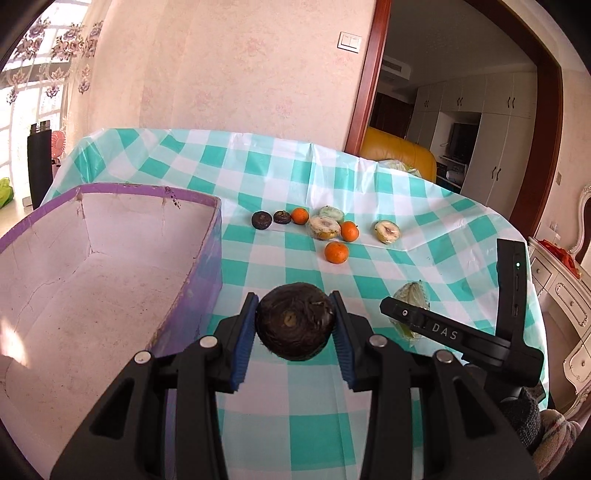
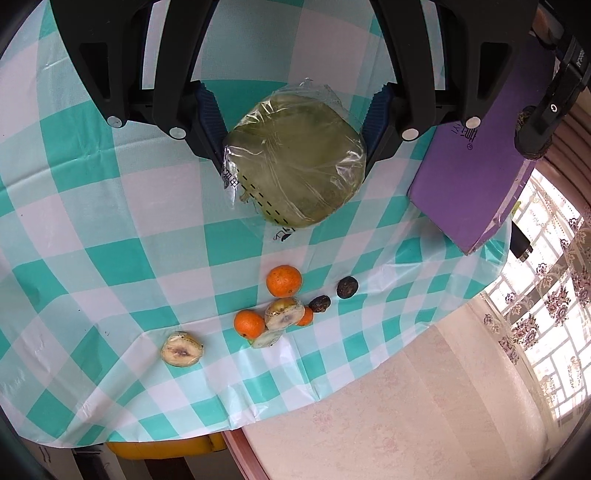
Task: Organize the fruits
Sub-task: 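Carry the dark fruit and wrapped cabbage with both tools over the purple-rimmed box, then lower both tools into the box and open them to release the fruits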
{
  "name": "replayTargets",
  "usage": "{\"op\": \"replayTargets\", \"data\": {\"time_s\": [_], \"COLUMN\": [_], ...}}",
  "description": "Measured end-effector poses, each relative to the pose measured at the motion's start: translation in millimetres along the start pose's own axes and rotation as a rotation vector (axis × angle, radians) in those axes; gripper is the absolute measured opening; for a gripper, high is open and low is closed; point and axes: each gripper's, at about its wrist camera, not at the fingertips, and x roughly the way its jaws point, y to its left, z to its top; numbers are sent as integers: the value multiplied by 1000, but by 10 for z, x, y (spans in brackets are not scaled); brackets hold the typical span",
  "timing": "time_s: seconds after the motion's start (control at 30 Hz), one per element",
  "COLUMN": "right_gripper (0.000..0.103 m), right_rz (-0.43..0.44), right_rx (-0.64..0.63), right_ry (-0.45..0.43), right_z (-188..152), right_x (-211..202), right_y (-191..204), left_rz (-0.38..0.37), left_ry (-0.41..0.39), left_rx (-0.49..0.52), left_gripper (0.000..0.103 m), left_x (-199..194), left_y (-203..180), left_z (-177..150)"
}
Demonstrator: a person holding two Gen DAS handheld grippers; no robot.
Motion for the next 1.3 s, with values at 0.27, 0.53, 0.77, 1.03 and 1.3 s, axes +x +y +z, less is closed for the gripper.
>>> {"op": "replayTargets", "data": {"time_s": [0.27, 0.53, 0.77, 1.03, 1.3], "right_gripper": [63, 63, 63, 63, 63], "right_rz": [84, 151, 225, 292, 214], "right_rx": [-110, -225, -388, -523, -683], "right_ry": [-22, -25, -50, -23, 75], "right_z": [32, -30, -119, -272, -301], "right_x": [-196, -312, -442, -348, 10], "right_y": [497, 1016, 1636, 2271, 2816], "left_rz": [48, 192, 302, 395, 451], "left_ry": [-80, -133, -123, -43, 95], "left_rx": [-28, -97, -153, -155, -182], "left_gripper": [39, 39, 39, 39, 39], "left_x": [-468, -779, -885, -836, -704], "left_y": [315, 935, 1427, 1698, 1955], "left_z": [259, 373, 336, 208, 94]}}
